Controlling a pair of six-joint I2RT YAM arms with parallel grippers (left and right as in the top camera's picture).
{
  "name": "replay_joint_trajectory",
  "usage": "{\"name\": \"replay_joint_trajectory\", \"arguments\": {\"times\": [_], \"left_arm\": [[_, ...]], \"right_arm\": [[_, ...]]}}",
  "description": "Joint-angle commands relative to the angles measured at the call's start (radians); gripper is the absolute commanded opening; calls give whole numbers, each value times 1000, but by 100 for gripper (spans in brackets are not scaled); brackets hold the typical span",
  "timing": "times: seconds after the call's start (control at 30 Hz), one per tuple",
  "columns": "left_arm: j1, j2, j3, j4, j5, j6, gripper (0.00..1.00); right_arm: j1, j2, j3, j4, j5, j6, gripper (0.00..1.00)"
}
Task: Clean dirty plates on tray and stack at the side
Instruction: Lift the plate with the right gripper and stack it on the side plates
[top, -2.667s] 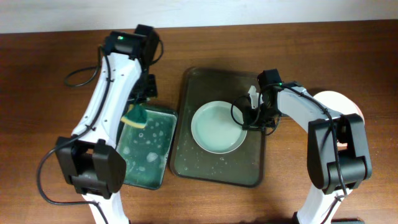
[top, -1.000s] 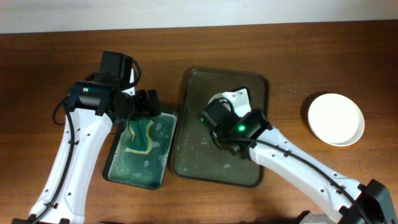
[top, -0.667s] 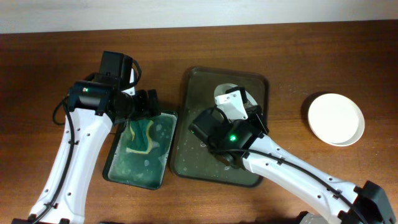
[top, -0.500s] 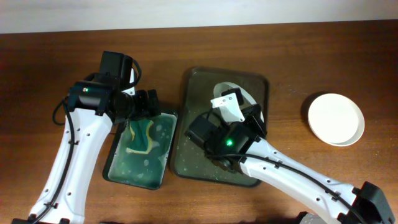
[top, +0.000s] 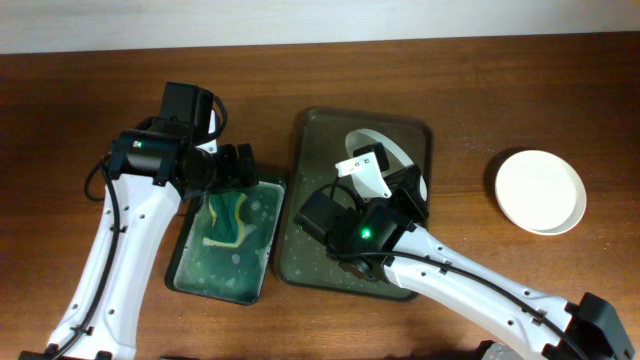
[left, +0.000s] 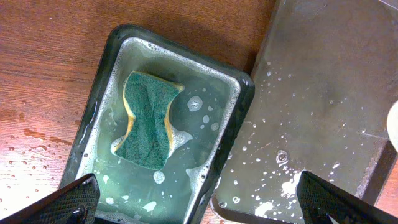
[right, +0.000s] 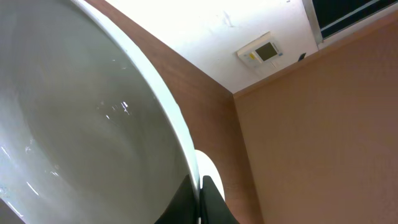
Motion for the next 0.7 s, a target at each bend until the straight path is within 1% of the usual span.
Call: {"name": "replay_joint_trajectory", "arguments": {"times": [0.0, 0.67], "left_arm": [[4, -8, 3, 2, 10, 8, 100], [4, -8, 3, 2, 10, 8, 100]], "right_arm": [[6, -10, 3, 1, 42, 23, 4], [6, -10, 3, 4, 23, 24, 4]]}}
